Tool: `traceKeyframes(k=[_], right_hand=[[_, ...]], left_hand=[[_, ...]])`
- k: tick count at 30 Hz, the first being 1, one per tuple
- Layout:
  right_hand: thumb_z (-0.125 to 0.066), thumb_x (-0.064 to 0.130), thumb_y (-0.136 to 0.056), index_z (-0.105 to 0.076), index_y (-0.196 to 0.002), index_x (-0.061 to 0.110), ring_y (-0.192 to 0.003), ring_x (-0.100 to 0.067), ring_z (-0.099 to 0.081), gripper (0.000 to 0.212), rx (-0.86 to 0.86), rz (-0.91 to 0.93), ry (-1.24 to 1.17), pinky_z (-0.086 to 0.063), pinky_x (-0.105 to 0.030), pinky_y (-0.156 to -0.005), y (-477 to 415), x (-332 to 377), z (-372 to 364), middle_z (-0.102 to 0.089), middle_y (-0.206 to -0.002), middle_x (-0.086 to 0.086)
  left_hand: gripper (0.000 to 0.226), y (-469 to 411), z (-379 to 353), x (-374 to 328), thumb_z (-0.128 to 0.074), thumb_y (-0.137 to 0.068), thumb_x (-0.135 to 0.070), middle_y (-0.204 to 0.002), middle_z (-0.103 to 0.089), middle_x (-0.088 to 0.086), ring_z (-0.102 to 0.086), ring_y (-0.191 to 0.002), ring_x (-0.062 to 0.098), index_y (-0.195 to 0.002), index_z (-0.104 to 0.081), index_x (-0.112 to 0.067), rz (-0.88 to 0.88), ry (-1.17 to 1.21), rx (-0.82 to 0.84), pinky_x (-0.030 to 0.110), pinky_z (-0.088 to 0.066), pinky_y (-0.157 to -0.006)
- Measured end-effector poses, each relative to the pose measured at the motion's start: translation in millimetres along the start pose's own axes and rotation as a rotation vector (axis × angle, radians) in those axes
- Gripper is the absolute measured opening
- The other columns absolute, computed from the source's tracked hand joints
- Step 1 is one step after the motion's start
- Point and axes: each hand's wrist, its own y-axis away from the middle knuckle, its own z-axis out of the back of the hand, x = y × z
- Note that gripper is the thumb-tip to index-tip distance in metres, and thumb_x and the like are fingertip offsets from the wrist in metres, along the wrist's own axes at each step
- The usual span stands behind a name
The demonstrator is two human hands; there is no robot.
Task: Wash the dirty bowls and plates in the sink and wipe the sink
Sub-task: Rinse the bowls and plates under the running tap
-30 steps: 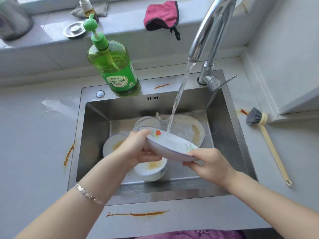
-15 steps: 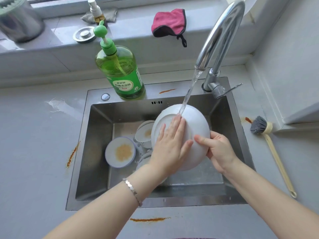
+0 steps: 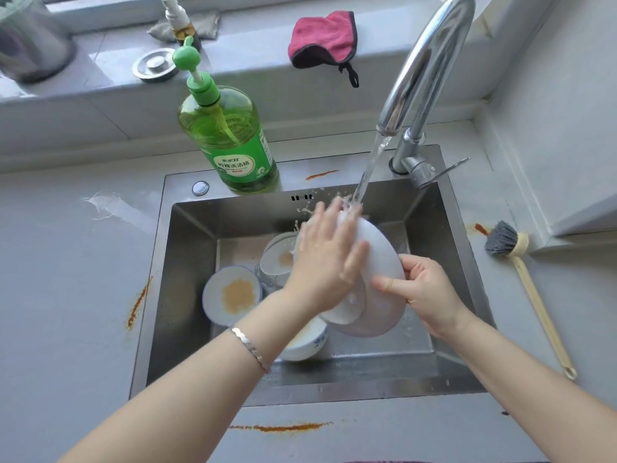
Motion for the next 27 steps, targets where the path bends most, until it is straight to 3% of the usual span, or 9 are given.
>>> traceKeyframes(k=[3, 5, 8, 11, 14, 17, 21, 23, 27], right_hand=[[-0.065, -0.009, -0.079, -0.068, -0.075, 0.01, -0.066, -0.009, -0.06, 0.019, 0.018, 0.054, 0.126, -0.049, -0.025, -0.063, -6.7, 1.9, -6.7, -0.068, -0.066, 0.003], [-0.067, -0.008, -0.077, -0.067, -0.075, 0.009, -0.067, -0.01, -0.06, 0.017, 0.034, 0.06, 0.126, -0.048, -0.025, -0.063, -9.7, 6.5, -6.0, -0.067, -0.067, 0.002], [-0.066, -0.011, -0.075, -0.066, -0.078, 0.009, -0.06, -0.008, -0.063, 0.02, 0.029, 0.052, 0.028, -0.052, -0.021, -0.057, -12.0, 14.8, -0.9, -0.07, -0.065, 0.004], [-0.08, 0.004, -0.059, -0.069, -0.079, 0.01, -0.063, -0.01, -0.066, 0.023, -0.004, 0.041, -0.107, -0.054, -0.022, -0.058, -16.6, 19.2, 5.0, -0.073, -0.07, 0.001], [-0.091, 0.031, -0.034, -0.075, -0.077, 0.013, -0.07, -0.013, -0.069, 0.05, -0.063, 0.032, -0.266, -0.054, -0.021, -0.058, -22.4, 21.1, 3.2, -0.074, -0.077, -0.001], [-0.075, 0.013, -0.06, -0.068, -0.084, 0.011, -0.067, -0.011, -0.069, 0.026, -0.144, 0.044, -0.424, -0.055, -0.02, -0.06, -28.5, 18.6, -7.5, -0.073, -0.073, 0.0], [-0.058, -0.004, -0.08, -0.063, -0.088, 0.009, -0.068, -0.009, -0.068, 0.016, -0.218, 0.036, -0.485, -0.055, -0.02, -0.062, -33.4, 15.3, -26.0, -0.073, -0.072, 0.002], [-0.059, -0.004, -0.082, -0.064, -0.086, 0.01, -0.067, -0.009, -0.067, 0.016, -0.235, 0.03, -0.47, -0.055, -0.021, -0.062, -35.7, 12.4, -32.3, -0.073, -0.072, 0.003], [-0.063, -0.005, -0.079, -0.065, -0.08, 0.012, -0.063, -0.006, -0.065, 0.018, -0.217, 0.064, -0.291, -0.053, -0.02, -0.06, -37.5, 2.5, -45.3, -0.071, -0.067, 0.006]], left_hand=[[0.045, -2.3, -7.2, -7.2, -0.031, -0.091, -0.039, -0.136, -0.053, 0.002, -0.039, -0.133, 0.033, -0.122, -0.062, -0.027, -0.305, -0.175, -0.098, 0.061, -0.019, -0.108], [0.043, -14.1, 0.1, -5.0, -0.034, -0.089, -0.041, -0.124, -0.061, -0.001, -0.049, -0.124, 0.027, -0.113, -0.067, -0.027, -0.262, -0.104, -0.182, 0.054, -0.029, -0.107], [0.049, -31.9, 11.4, 12.5, -0.029, -0.09, -0.046, -0.128, -0.057, -0.002, -0.044, -0.124, 0.018, -0.121, -0.061, -0.025, 0.071, 0.179, -0.183, 0.034, -0.028, -0.107], [0.039, -38.1, 17.6, 30.5, -0.026, -0.103, -0.028, -0.137, -0.048, 0.005, -0.039, -0.127, 0.015, -0.132, -0.048, -0.012, 0.415, 0.585, -0.161, 0.015, -0.024, -0.099], [0.037, -22.8, 11.4, 30.7, -0.021, -0.103, -0.031, -0.137, -0.04, 0.005, -0.036, -0.131, 0.02, -0.134, -0.037, -0.017, 0.631, 0.798, -0.201, 0.017, -0.024, -0.1], [0.052, -4.4, -0.3, 20.7, -0.025, -0.099, -0.046, -0.138, -0.04, 0.004, -0.05, -0.117, 0.029, -0.145, -0.02, -0.022, 0.872, 0.995, -0.144, 0.048, -0.045, -0.097], [0.044, 15.6, 0.7, 1.1, -0.032, -0.1, -0.037, -0.108, -0.053, 0.014, -0.068, -0.074, 0.025, -0.132, -0.024, -0.008, 0.927, 1.203, 0.068, 0.032, -0.058, -0.057], [0.036, 29.0, 6.7, 3.9, -0.036, -0.1, -0.029, -0.096, -0.057, 0.014, -0.066, -0.056, 0.017, -0.122, -0.032, -0.001, 0.888, 1.109, 0.199, 0.031, -0.057, -0.061], [0.042, 47.2, 27.0, 30.1, -0.048, -0.095, -0.021, -0.09, -0.057, 0.0, -0.062, -0.077, 0.019, -0.132, -0.042, -0.003, 0.81, 0.712, 0.096, 0.042, -0.052, -0.082]])
